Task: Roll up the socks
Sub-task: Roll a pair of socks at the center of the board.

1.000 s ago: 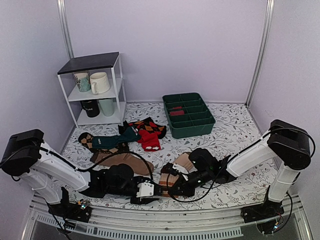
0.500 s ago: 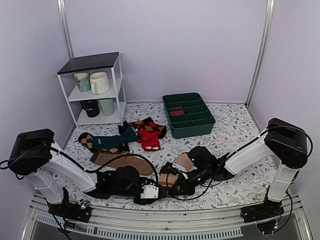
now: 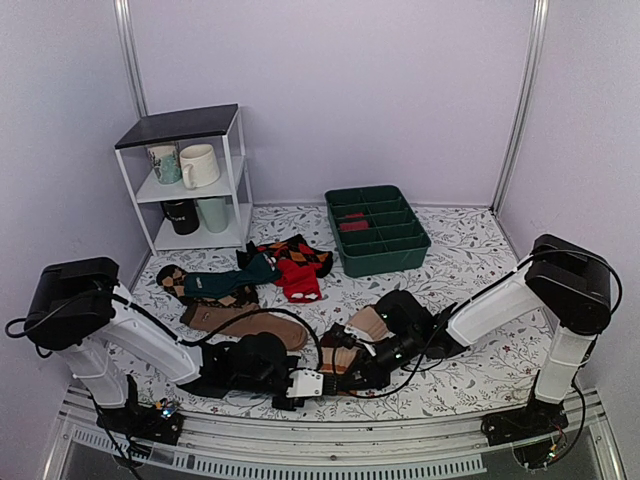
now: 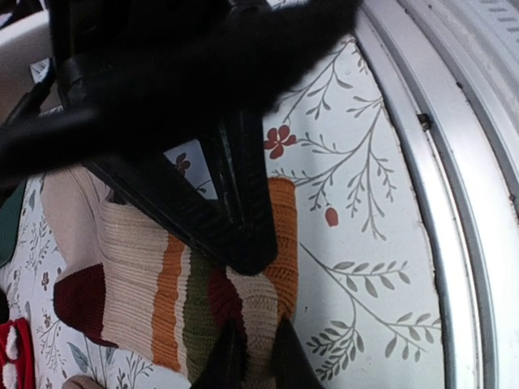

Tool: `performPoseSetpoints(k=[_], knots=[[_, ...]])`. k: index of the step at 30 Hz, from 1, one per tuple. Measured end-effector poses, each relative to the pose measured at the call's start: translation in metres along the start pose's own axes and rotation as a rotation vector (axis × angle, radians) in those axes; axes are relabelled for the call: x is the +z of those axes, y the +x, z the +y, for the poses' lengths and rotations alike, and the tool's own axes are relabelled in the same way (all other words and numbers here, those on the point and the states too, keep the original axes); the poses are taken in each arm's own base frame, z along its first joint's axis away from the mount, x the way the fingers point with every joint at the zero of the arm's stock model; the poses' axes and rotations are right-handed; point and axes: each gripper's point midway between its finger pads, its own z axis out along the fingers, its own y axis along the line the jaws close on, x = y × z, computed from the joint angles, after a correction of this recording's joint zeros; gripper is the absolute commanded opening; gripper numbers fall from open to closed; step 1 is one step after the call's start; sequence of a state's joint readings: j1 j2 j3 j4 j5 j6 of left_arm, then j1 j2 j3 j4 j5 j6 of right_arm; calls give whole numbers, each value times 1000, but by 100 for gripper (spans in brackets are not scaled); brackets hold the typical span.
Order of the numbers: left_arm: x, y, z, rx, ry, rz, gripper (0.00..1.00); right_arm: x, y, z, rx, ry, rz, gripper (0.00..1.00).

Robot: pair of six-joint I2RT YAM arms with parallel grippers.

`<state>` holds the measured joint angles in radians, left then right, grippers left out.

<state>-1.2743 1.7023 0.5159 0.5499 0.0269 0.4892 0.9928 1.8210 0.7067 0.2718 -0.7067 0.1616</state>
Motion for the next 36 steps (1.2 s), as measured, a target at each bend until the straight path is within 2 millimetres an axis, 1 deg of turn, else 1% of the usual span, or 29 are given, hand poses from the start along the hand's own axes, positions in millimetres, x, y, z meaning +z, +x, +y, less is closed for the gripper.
performPoseSetpoints(k=[1,2,5,8,10,13,16,19,21,24,27,29,31,36], knots=[[0,0,0,-7,1,1,0,0,0,0,1,-1,1,7],[0,0,0,-16,3,1,0,0,0,0,2,-2,2,10],[2,-1,-1,-55,14,7,0,-1,0,0,8,-1,6,25],[3,0,0,-123,42,17,0,-3,-4,2,-13,2,-1,36],[3,-1,0,-184,71,16,0,-8,-9,2,-52,30,-19,40],[3,-1,0,-273,116,14,0,-17,-11,-4,-104,110,-50,45],[3,-1,0,-361,162,22,0,-32,-2,-13,-168,203,-87,51],[4,0,1,-453,213,25,0,-50,6,-12,-262,256,-154,53],[6,1,2,-510,245,24,0,-58,8,-10,-326,279,-194,53],[9,1,1,-587,302,14,0,-62,8,-10,-406,305,-237,55],[12,0,-1,-634,340,2,0,-65,8,-5,-492,314,-284,56],[12,0,-2,-660,361,-8,0,-66,6,0,-541,310,-301,56],[13,-1,-2,-679,375,-15,0,-64,0,4,-587,305,-318,56],[12,-1,-2,-705,388,-30,0,-45,-7,14,-657,245,-302,56]])
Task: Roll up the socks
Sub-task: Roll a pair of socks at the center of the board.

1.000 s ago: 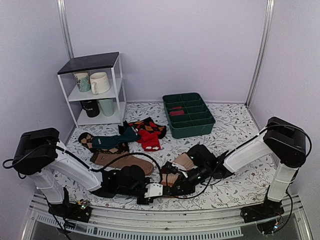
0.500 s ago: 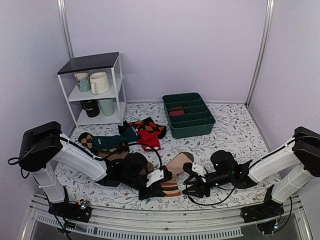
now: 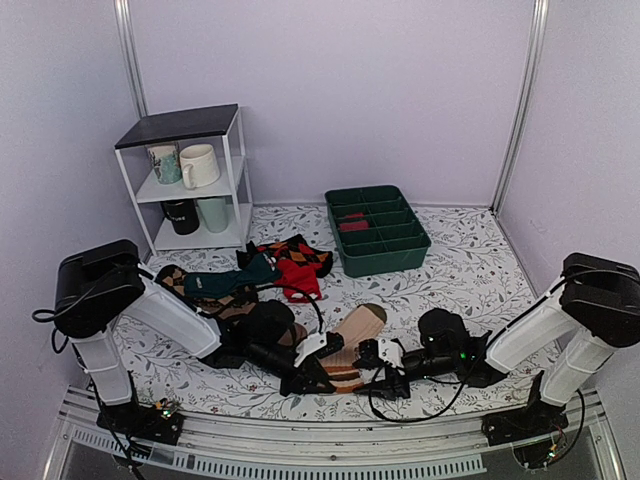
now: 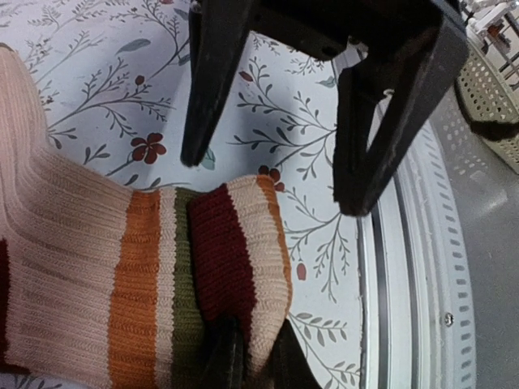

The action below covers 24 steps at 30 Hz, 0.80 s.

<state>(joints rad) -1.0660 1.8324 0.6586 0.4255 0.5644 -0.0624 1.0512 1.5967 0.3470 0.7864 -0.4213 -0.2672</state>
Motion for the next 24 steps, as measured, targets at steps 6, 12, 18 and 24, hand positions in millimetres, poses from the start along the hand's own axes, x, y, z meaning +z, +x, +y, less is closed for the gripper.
performPoseSetpoints(k=[6,12,18,24], knots=[[0,0,0,-6,1,-11,0,13,9,15,-6,-66,32,52],[0,0,-1,-8,4,-14,0,20,18,18,11,-69,78,42],[-1,0,-1,-5,4,-19,0,24,19,12,26,-43,102,28],[-2,1,-1,-3,4,-24,0,33,21,5,63,-26,128,17]])
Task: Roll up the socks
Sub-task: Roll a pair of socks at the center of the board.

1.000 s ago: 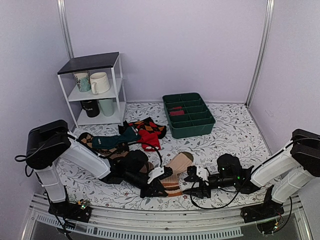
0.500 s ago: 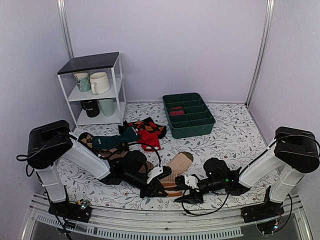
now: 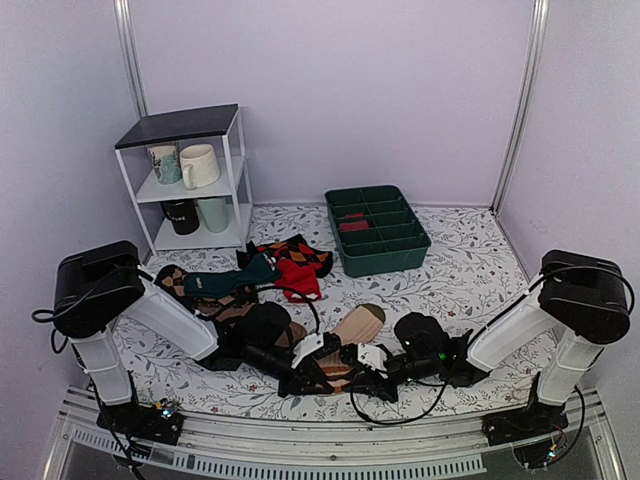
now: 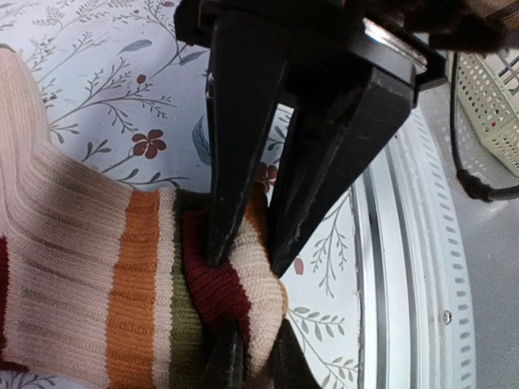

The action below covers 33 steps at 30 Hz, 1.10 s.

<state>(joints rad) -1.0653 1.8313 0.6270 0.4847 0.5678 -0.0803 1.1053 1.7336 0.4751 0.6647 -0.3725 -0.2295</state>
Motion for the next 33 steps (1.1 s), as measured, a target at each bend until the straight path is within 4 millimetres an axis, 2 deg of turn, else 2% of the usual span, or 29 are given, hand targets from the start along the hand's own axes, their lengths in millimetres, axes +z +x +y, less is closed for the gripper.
performPoseSetpoints(k=[7,10,12,15,17,21,23,25,29,33], knots=[[-2,1,0,-1,-1,0,2,4,0,-1,62,-3,5,0],[-6,1,0,-5,-9,-5,19,8,0,0,97,-29,19,0],[-13,4,2,-18,-40,1,21,13,-2,2,125,-63,32,0],[-30,8,9,-27,-137,17,21,21,-8,5,173,-113,48,0],[-47,2,11,13,-222,-2,22,24,-9,9,223,-152,71,0],[-92,-37,-8,196,-332,-162,15,20,-7,13,364,-228,118,0],[-112,-52,-23,286,-362,-252,18,19,-6,14,438,-272,146,0],[-122,-57,-37,363,-376,-303,20,20,-6,14,513,-318,176,0],[-114,-34,-47,440,-363,-273,23,22,-4,12,661,-414,226,0],[-101,-12,-39,465,-373,-187,24,21,-2,8,792,-509,269,0]])
